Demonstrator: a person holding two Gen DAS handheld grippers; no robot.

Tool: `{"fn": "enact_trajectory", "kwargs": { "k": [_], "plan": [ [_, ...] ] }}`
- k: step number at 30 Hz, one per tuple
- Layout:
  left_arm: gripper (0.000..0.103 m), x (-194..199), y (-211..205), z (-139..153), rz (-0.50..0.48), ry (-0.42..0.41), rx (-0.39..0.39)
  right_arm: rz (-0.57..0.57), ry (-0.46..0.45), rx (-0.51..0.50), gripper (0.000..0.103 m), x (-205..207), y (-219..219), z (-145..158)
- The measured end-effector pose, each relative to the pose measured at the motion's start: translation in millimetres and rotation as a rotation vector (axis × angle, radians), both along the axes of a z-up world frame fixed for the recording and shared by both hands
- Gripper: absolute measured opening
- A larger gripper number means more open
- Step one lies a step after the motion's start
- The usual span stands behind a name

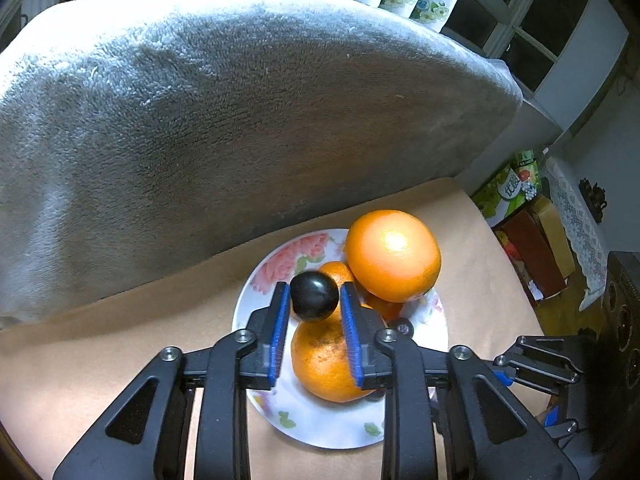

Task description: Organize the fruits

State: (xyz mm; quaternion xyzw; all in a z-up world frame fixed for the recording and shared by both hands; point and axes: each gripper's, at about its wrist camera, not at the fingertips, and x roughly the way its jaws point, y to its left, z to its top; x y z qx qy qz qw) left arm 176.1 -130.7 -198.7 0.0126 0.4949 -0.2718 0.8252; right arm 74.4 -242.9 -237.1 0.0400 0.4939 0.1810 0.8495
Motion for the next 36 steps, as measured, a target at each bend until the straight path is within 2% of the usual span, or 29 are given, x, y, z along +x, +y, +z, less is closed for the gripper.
{"fn": "enact_trajectory", "kwargs": {
  "k": [1, 2, 5, 8, 11, 13, 14, 17, 20, 23, 26, 35, 36],
  "plan": [
    [0.028, -0.3, -0.1, 1.1, 0.001, -0.003, -0.001, -0.002, -0.006, 0.0, 0.048, -0.4, -0.4, 0.9],
    [0.028, -0.5, -0.1, 1.7, 0.003, -0.005, -0.001, -0.004, -0.012, 0.002, 0.049, -1.2, -1.6, 2.1],
    [0.029, -1.5, 0.0, 2.9, 0.006, -0.008, -0.001, -0.008, -0.018, 0.005, 0.05, -1.0, -2.8, 4.2],
    [0.04, -3.2, -1.0, 4.3, 0.006, -0.012, 0.0, -0.009, -0.022, 0.004, 0.05, -0.9, -3.6, 6.1],
    [0.042, -5.4, -2.8, 5.9, 0.004, -0.019, 0.002, -0.009, -0.026, -0.007, 0.051, -0.8, -3.1, 8.8],
    [0.043, -6.3, -3.4, 6.7, 0.004, -0.022, 0.004, -0.014, -0.036, -0.013, 0.062, -1.8, -3.2, 10.9],
    [0.045, -7.0, -2.6, 6.9, 0.005, -0.022, 0.003, -0.017, -0.041, -0.013, 0.063, -2.3, -3.5, 12.1],
    [0.047, -8.1, -2.9, 8.1, 0.004, -0.023, 0.006, -0.024, -0.044, -0.017, 0.063, -3.1, -4.6, 13.6],
    [0.057, -9.7, -2.4, 10.9, 0.007, -0.027, 0.01, -0.029, -0.044, -0.027, 0.063, -2.8, -5.3, 14.9],
    [0.057, -11.8, -1.9, 13.9, 0.011, -0.034, 0.013, -0.033, -0.042, -0.034, 0.063, -3.2, -7.3, 16.3],
    [0.065, -13.9, 0.5, 16.8, 0.022, -0.038, 0.019, -0.038, -0.04, -0.039, 0.063, -2.2, -6.3, 17.7],
    [0.067, -26.6, 13.8, 28.1, 0.064, -0.034, 0.029, -0.053, -0.038, -0.047, 0.064, -5.7, -11.3, 27.8],
    [0.069, -28.9, 15.9, 30.4, 0.071, -0.035, 0.031, -0.056, -0.035, -0.047, 0.066, -5.4, -11.4, 29.4]
  ]
}}
